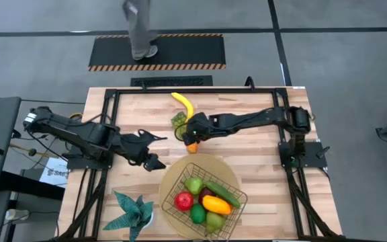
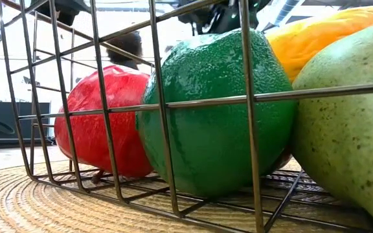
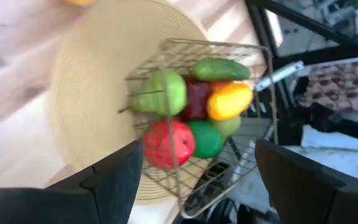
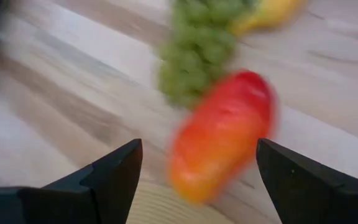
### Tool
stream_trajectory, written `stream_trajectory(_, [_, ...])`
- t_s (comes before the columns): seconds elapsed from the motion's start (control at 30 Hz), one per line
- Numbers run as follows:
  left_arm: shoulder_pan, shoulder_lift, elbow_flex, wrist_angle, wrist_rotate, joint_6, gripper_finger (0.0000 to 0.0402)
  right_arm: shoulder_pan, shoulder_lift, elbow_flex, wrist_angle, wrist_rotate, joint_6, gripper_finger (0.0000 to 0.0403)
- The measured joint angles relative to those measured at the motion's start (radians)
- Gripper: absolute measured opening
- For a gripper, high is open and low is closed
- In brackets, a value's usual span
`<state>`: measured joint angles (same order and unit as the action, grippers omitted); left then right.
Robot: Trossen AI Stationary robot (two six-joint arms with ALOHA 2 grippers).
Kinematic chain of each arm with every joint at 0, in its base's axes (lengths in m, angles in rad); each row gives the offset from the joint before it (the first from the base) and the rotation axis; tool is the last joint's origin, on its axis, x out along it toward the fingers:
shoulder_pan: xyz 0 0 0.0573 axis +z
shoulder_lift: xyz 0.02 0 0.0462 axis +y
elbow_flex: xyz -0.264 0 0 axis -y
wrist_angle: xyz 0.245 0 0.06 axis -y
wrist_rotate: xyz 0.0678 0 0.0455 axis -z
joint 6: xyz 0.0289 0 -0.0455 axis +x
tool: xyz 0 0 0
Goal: Build produce basket
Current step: Put the red mango into the metallic basket
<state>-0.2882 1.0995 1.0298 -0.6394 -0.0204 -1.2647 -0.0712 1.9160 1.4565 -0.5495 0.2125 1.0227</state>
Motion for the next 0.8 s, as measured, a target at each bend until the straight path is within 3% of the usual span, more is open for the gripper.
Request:
stream_trajectory(0.3, [-0.001,-0.035,0.000,-0.062,-0.057,0.007,0.0295,-0.023,0.164,0.142,-0.074,-0.030,0.035,0.0336])
stream_trajectory(0.63, [-0.005,-0.024,0.000,-0.091,-0.073,0.042,0.0295,-0.016,0.241,0.176,-0.171,-0.061,0.030,0.0333])
stream_trajectory(0.8, [-0.005,-0.024,0.000,-0.089,-0.101,0.052,0.0295,0.005,0.246,0.180,-0.193,-0.042,-0.007,0.0297])
